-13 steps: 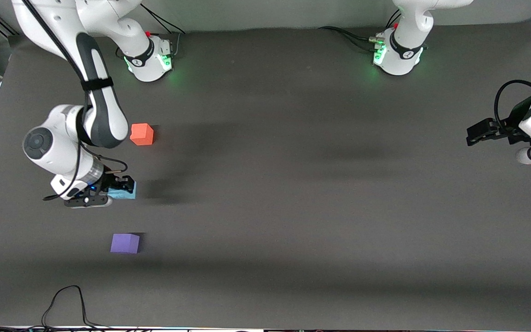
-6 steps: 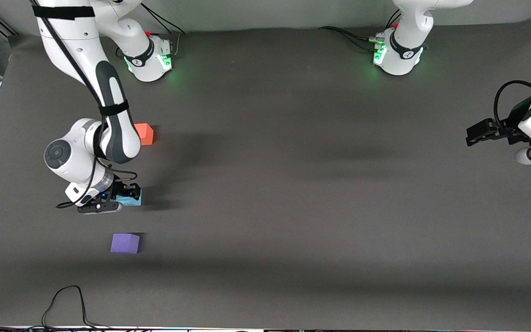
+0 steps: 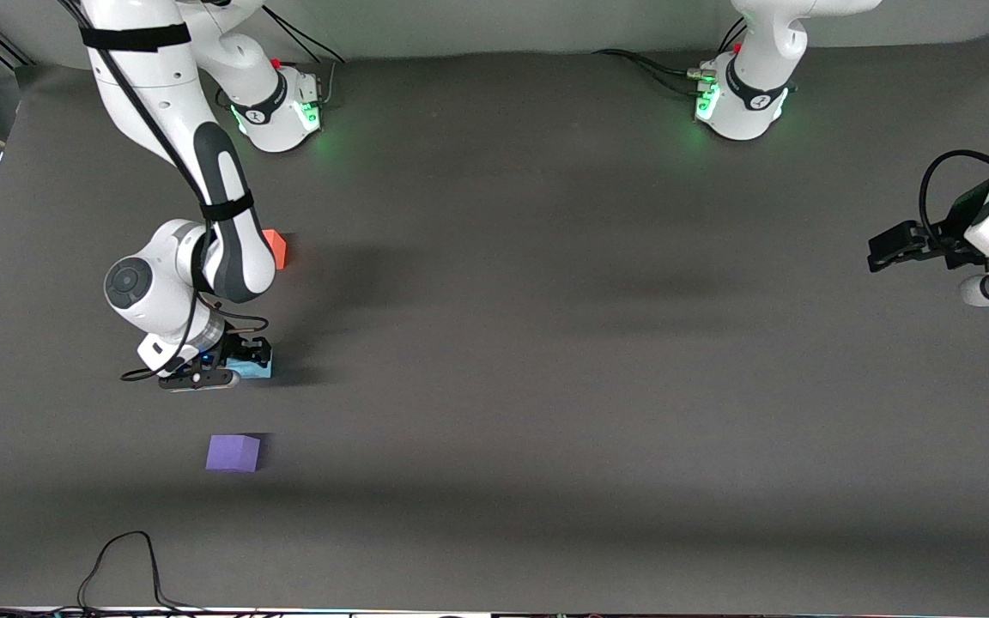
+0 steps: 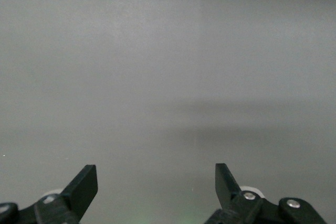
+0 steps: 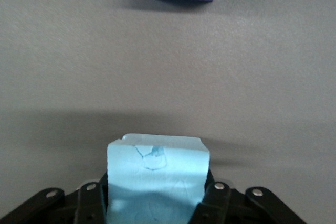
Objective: Place blue block between orange and purple blocks
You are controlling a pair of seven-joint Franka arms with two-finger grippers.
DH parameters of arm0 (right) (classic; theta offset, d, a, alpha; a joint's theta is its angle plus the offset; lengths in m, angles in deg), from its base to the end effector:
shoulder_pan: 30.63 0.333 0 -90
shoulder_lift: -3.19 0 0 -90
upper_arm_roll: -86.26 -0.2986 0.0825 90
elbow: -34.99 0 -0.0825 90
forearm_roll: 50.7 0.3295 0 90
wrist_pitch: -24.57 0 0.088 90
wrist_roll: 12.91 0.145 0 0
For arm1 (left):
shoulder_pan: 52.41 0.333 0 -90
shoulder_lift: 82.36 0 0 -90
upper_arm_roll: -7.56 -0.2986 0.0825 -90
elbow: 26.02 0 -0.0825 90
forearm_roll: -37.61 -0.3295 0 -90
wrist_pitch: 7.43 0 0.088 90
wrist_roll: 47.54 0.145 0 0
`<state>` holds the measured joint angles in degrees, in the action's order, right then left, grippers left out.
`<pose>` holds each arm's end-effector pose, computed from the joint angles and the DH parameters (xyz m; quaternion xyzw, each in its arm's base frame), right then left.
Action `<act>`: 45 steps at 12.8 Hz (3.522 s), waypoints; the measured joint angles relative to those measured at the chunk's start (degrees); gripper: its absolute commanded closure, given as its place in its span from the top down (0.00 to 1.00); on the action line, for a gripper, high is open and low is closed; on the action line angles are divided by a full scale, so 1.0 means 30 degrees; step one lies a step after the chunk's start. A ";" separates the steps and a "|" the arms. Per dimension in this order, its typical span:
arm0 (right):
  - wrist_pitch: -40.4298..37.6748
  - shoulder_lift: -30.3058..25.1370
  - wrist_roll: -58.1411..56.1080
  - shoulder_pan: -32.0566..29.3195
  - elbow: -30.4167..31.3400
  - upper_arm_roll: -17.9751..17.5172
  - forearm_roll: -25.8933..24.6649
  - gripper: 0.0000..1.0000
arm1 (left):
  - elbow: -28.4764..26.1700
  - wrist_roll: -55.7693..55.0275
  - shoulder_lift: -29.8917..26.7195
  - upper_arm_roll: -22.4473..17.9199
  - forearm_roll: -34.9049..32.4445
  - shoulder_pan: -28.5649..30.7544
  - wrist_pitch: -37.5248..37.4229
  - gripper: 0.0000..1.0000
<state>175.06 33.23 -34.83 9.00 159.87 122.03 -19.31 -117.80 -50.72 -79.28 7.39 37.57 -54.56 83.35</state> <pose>0.5278 0.0232 0.1870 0.9989 0.0243 0.0372 0.0144 0.5109 -0.0176 0.5301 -0.9993 -0.0104 0.0355 0.0020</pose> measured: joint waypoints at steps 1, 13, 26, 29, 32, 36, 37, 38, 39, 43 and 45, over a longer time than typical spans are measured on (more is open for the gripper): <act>0.0512 0.0102 -0.0056 0.0001 0.0278 -0.0095 0.0214 0.85 | 0.0000 0.0000 0.0001 0.0000 0.0000 0.0000 0.0000 1.00; -0.6413 -0.1646 -0.0324 0.0194 -0.2334 0.1579 0.0477 1.00 | -0.0017 0.0000 0.0022 0.0004 0.0009 0.0000 0.0002 1.00; -1.8487 -0.5333 0.3734 0.2227 -1.3280 0.4048 -0.6064 1.00 | -0.0061 0.0000 0.0062 0.0007 0.0010 0.0000 0.0020 1.00; -1.9193 -0.5854 0.4935 0.2228 -1.3478 0.3457 -0.6745 1.00 | -0.0064 0.0000 0.0104 0.0007 0.0010 0.0000 0.0026 1.00; -1.9457 -0.6282 0.5819 -0.2234 -1.3458 -0.1591 -0.8223 1.00 | -0.0068 0.0000 0.0115 0.0005 0.0010 0.0000 0.0033 1.00; -1.9509 -0.7670 0.7166 -0.8433 -1.2652 -0.8558 -0.9030 1.00 | -0.0097 0.0000 0.0125 0.0005 0.0010 0.0000 0.0042 1.00; -1.9510 -0.7951 0.7286 -0.9797 -1.2375 -0.9888 -0.9042 1.00 | -0.0111 0.0000 0.0126 0.0005 0.0010 0.0000 0.0044 1.00; -1.9510 -0.8180 0.7461 -1.0975 -1.2078 -1.1022 -0.9048 1.00 | -0.0126 0.0000 0.0126 0.0005 0.0010 0.0000 0.0057 1.00; -1.9510 -0.8371 0.7559 -1.1708 -1.1805 -1.1737 -0.9049 1.00 | -0.0142 0.0000 0.0126 0.0005 0.0010 0.0000 0.0071 1.00; -1.9323 -0.9300 0.7870 -1.2081 -1.0373 -1.2201 -0.9051 1.00 | -0.0187 0.0000 0.0126 0.0005 0.0010 0.0000 0.0145 1.00; -1.9322 -0.9775 0.8004 -1.2081 -0.9831 -1.2202 -0.9062 1.00 | -0.0199 0.0000 0.0126 0.0005 0.0010 0.0000 0.0157 1.00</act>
